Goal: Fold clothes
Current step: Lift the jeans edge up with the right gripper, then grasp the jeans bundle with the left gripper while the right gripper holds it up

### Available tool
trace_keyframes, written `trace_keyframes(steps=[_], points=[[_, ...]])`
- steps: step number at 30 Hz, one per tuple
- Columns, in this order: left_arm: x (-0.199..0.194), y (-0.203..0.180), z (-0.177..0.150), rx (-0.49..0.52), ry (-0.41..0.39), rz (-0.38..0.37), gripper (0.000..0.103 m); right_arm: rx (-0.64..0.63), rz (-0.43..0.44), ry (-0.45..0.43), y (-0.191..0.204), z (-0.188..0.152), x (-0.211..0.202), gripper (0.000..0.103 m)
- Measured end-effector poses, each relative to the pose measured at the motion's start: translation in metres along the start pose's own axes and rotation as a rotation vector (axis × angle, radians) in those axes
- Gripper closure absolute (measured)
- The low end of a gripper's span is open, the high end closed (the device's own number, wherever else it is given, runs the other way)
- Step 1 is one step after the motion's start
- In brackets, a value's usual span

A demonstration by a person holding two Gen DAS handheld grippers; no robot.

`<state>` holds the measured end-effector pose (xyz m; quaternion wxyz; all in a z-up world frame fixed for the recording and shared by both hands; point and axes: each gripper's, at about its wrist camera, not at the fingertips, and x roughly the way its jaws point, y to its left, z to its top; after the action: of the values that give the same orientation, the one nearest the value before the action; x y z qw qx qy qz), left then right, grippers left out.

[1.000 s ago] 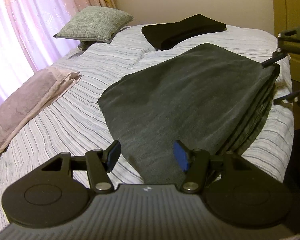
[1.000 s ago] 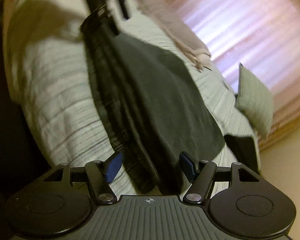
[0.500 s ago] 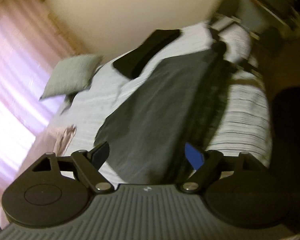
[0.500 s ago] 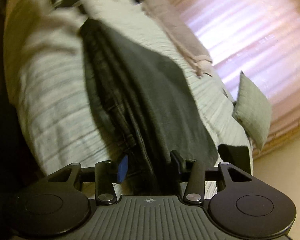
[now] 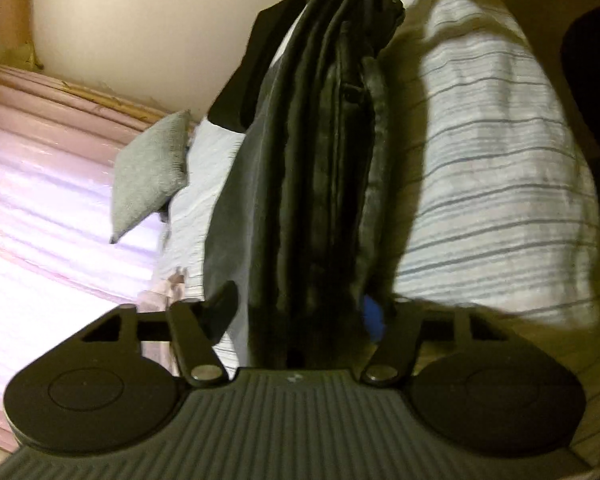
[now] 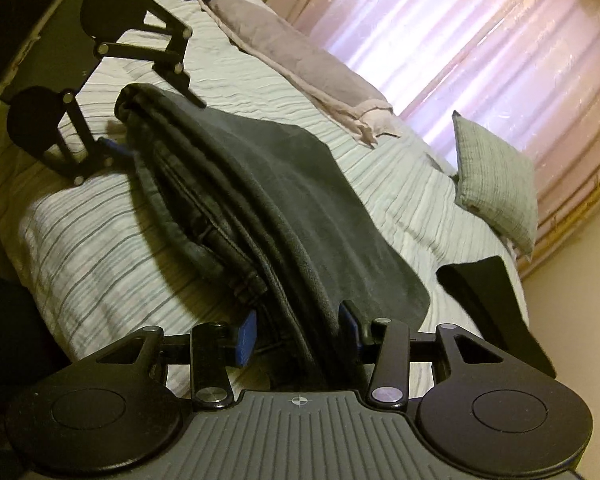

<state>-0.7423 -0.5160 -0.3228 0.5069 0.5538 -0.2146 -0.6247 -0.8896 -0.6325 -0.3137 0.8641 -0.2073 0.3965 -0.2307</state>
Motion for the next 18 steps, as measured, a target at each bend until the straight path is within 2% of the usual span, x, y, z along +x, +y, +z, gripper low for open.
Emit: trace_keyframes(steps=[1,3,5,6,8,10,13,16,18], points=[[0.0,-0.001,-0.001,0.0,0.0,-0.011,0.066,-0.013,-0.011,-0.005,0.004,-0.001,0.0,0.059],[0.0,0.003,-0.004,-0.032,-0.002,-0.042,0.07,-0.081,-0.047,-0.014,0.017,-0.009,0.003,0.052],[0.0,0.014,-0.007,-0.111,-0.008,-0.097,0.071,-0.167,-0.105,-0.031,0.034,-0.017,0.004,0.023],[0.0,0.023,-0.01,-0.173,-0.014,-0.131,0.071,-0.211,-0.139,-0.042,0.042,-0.021,0.005,0.022],[0.001,0.04,-0.014,-0.273,-0.025,-0.184,0.072,-0.284,-0.171,-0.051,0.053,-0.025,0.007,0.022],[0.002,0.051,-0.016,-0.321,-0.031,-0.215,0.072,-0.337,-0.198,-0.061,0.062,-0.025,0.01,0.022],[0.001,0.06,-0.014,-0.339,-0.032,-0.235,0.072,-0.357,-0.235,-0.066,0.065,-0.019,0.022,0.022],[-0.003,0.061,-0.016,-0.346,-0.03,-0.243,0.072,-0.41,-0.261,-0.036,0.068,-0.016,0.038,0.024],[-0.003,0.06,-0.017,-0.344,-0.028,-0.244,0.072,-0.452,-0.276,-0.007,0.069,-0.019,0.044,0.041]])
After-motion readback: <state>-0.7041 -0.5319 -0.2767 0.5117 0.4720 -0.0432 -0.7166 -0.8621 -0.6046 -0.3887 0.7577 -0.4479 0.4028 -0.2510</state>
